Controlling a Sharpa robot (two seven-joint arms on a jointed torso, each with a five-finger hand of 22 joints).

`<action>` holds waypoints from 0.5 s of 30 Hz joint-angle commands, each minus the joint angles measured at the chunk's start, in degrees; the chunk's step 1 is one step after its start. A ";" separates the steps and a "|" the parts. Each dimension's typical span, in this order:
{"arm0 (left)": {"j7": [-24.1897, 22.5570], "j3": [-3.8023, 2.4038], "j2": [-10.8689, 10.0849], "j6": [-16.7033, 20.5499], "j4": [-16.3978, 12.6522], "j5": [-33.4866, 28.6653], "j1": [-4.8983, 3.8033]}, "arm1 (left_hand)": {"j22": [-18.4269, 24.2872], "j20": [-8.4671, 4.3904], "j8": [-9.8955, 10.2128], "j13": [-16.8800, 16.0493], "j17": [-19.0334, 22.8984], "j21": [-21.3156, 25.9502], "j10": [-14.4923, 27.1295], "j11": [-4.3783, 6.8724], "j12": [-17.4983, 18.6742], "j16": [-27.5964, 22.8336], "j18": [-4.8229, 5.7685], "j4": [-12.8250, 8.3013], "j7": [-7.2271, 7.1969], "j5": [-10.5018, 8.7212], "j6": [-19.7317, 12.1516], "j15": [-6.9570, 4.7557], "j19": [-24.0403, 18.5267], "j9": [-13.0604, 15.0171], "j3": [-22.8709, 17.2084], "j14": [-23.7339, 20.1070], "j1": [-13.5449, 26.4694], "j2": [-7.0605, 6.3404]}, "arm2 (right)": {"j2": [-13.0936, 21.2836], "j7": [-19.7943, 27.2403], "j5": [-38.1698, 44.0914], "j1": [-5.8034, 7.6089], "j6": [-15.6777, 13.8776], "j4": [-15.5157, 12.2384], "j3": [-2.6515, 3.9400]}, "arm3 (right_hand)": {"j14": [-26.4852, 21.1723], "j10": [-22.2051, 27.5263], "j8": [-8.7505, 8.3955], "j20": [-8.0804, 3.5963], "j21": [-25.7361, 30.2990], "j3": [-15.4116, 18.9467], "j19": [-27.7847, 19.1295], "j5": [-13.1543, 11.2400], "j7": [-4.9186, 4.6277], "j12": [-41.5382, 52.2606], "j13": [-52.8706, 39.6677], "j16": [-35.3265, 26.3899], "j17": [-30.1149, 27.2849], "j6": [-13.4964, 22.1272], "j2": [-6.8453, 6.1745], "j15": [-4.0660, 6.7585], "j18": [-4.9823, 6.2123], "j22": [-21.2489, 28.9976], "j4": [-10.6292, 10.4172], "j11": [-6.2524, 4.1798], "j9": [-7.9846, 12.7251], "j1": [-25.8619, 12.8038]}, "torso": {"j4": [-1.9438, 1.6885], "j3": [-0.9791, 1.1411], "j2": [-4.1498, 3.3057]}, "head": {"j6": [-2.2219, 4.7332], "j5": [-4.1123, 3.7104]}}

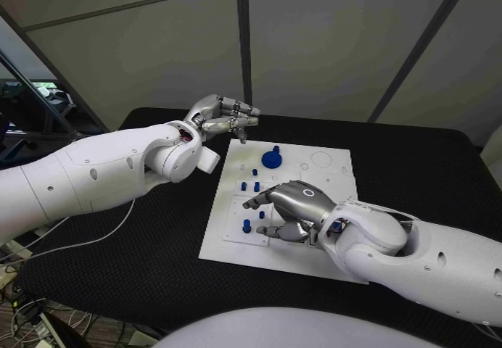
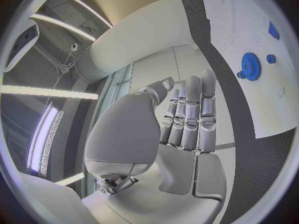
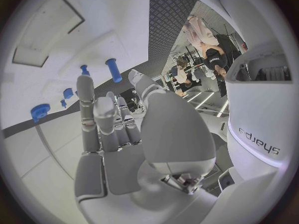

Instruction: Assemble the parts on the task board

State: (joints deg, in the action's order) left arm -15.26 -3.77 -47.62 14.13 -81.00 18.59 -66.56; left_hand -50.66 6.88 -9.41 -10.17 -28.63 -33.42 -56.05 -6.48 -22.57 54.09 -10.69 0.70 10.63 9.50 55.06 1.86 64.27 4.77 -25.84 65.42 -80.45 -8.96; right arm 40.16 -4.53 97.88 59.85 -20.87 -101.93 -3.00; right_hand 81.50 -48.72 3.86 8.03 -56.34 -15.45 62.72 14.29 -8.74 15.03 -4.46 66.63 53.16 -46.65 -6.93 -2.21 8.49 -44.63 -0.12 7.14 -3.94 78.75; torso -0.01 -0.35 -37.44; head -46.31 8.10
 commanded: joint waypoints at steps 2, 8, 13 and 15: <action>-0.06 -0.01 -0.01 -0.90 0.12 -0.10 -0.03 | 0.07 0.17 -0.22 -0.08 0.08 0.24 0.34 -0.14 -0.34 -0.28 0.24 0.01 0.03 0.02 -0.52 -0.09 -0.19 -0.08 0.30 -0.37 0.02 0.73 | 4.75 1.73 -12.51 0.34 -6.60 -2.01 2.07 | 0.93 -6.08 1.89 -0.55 -1.65 0.25 1.87 -0.16 -1.34 3.37 -0.45 1.16 1.41 -6.14 0.97 0.81 0.47 -2.06 -1.10 -0.78 -0.76 -0.60 | 0.25 -0.12 0.27 | 0.43 -1.43; 0.01 0.01 -0.21 -0.94 0.00 -0.10 -0.01 | 0.09 0.19 -0.32 -0.14 0.12 0.28 0.28 -0.12 -0.52 -0.26 0.24 0.04 0.02 0.02 -0.43 -0.09 -0.19 -0.06 0.36 -0.38 0.09 0.82 | 13.28 -4.14 -25.18 1.01 -5.08 -4.69 3.41 | 3.65 -22.28 4.69 -2.60 -8.73 1.82 8.22 -1.09 0.99 12.05 -4.83 6.02 8.19 -12.34 -0.20 3.44 -1.26 -10.86 -4.00 -4.25 -1.68 -4.37 | 0.61 -0.13 0.40 | 0.93 -3.84; -0.47 0.01 -0.63 -0.45 -0.33 -0.11 -0.01 | 0.17 0.25 -0.47 -0.22 0.20 0.44 0.30 -0.10 -0.85 -0.19 0.25 0.28 -0.03 -0.04 -0.35 -0.06 -0.17 -0.04 0.73 -0.36 0.57 0.82 | 18.86 -8.37 -30.42 1.16 -3.61 -6.70 3.65 | 5.68 -26.18 6.11 -4.24 -15.00 7.23 13.36 3.56 2.42 25.79 -18.65 12.31 17.30 -13.47 -1.31 4.79 -2.93 -18.90 -7.72 -5.71 -2.37 -8.66 | 0.97 -0.29 0.39 | 1.01 -6.04; -0.86 0.01 -0.96 -0.26 -0.71 -0.11 -0.01 | 0.21 0.26 -0.49 -0.24 0.22 0.49 0.34 -0.09 -0.93 -0.17 0.25 0.33 -0.05 -0.05 -0.36 -0.05 -0.16 -0.04 0.84 -0.36 0.69 0.78 | 20.81 -10.53 -30.39 1.13 -3.77 -7.69 3.65 | 6.23 -27.45 7.87 -4.67 -17.44 11.17 14.90 4.20 2.99 43.04 -39.80 15.74 22.54 -14.11 -0.57 5.23 -3.58 -22.06 -10.37 -6.06 -3.78 -9.78 | 1.14 -0.30 0.35 | 1.05 -6.92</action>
State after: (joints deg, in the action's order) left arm -15.21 -3.74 -48.33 13.94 -81.29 18.59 -66.52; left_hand -50.52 6.88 -9.64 -10.32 -28.49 -32.98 -56.06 -6.48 -23.25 54.10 -10.70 1.09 10.63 9.50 55.06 1.86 64.27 4.77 -25.43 65.42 -79.92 -8.42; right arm 59.96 -9.68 73.55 60.93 -24.77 -108.58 0.62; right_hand 84.03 -75.03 10.82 3.50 -72.48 -6.27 76.74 18.20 -6.28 49.82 -34.12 80.59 72.90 -60.42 -7.69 3.01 6.17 -64.96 -9.04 1.27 -7.00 70.11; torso 0.77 -0.55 -37.05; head -45.32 2.16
